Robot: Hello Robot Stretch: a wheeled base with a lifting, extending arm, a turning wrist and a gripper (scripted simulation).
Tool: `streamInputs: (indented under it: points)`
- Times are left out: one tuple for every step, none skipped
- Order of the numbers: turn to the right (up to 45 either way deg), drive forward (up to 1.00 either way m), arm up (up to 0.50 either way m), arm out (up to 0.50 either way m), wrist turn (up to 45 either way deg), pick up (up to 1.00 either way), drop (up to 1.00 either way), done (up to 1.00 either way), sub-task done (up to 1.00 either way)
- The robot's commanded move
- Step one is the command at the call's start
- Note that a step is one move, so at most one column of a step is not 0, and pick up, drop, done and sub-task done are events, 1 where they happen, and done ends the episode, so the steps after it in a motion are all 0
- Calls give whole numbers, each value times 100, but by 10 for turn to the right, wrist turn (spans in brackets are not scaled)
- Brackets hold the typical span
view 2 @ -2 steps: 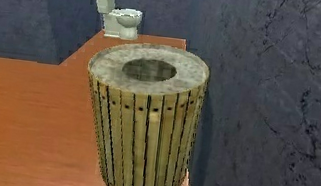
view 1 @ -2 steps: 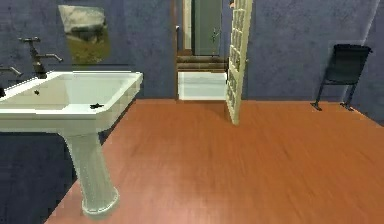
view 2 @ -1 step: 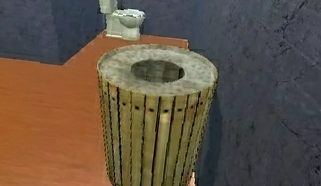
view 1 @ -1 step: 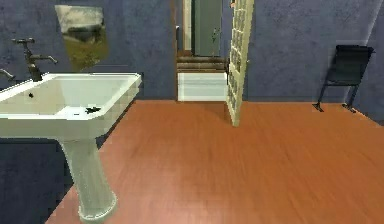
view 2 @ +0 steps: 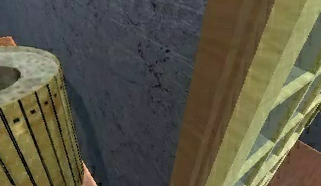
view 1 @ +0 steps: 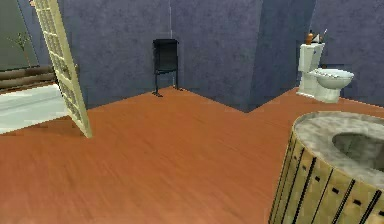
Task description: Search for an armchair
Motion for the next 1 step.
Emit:
streamInputs:
  points:
    - [120, 0, 0, 0, 0, 0, 0, 0, 0]
